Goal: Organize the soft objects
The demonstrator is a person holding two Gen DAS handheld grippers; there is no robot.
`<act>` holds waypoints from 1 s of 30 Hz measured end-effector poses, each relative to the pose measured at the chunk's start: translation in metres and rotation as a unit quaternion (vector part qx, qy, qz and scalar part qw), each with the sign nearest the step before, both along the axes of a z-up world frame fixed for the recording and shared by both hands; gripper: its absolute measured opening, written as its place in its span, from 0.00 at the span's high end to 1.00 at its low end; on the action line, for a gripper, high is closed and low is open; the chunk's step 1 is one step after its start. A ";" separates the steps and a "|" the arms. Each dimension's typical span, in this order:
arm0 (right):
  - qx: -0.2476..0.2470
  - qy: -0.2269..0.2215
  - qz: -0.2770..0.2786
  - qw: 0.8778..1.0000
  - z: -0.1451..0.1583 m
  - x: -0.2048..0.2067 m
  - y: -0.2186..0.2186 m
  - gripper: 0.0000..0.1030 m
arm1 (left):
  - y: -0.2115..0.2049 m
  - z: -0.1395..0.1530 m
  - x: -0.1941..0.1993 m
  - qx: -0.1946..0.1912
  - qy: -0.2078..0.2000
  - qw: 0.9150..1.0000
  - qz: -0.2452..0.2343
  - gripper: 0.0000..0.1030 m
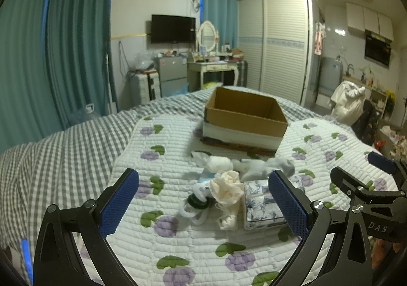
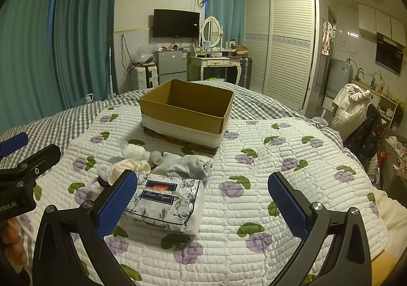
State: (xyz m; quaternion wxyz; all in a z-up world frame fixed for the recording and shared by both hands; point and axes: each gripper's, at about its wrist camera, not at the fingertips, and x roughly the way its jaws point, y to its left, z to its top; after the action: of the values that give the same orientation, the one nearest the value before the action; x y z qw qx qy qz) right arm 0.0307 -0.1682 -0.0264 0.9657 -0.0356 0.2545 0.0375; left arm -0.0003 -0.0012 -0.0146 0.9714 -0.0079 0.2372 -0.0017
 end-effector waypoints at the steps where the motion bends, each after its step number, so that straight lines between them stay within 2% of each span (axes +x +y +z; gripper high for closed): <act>1: 0.000 0.001 0.000 1.000 0.000 0.000 0.000 0.00 | 0.000 0.001 0.001 0.000 0.000 1.000 0.000 0.00; 15: -0.001 0.007 0.007 1.000 0.001 0.001 0.004 0.00 | 0.004 0.004 -0.001 -0.001 -0.001 1.000 0.001 0.00; 21: 0.000 0.024 0.016 1.000 -0.006 0.011 0.006 0.00 | 0.009 0.000 0.004 -0.005 0.008 1.000 0.002 0.00; 25: -0.004 0.044 0.020 0.999 -0.024 0.027 0.010 0.00 | 0.012 -0.013 0.013 0.000 0.028 1.000 0.011 0.00; 30: 0.001 0.097 0.022 0.995 -0.061 0.054 0.012 0.00 | 0.014 -0.035 0.028 0.001 0.063 0.998 0.018 0.00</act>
State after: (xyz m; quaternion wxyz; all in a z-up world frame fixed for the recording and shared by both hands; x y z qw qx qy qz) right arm 0.0850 -0.1558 -0.0870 0.9355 -0.0368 0.3458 0.0621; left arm 0.0282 0.0130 -0.0500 0.9544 -0.0113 0.2979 0.0167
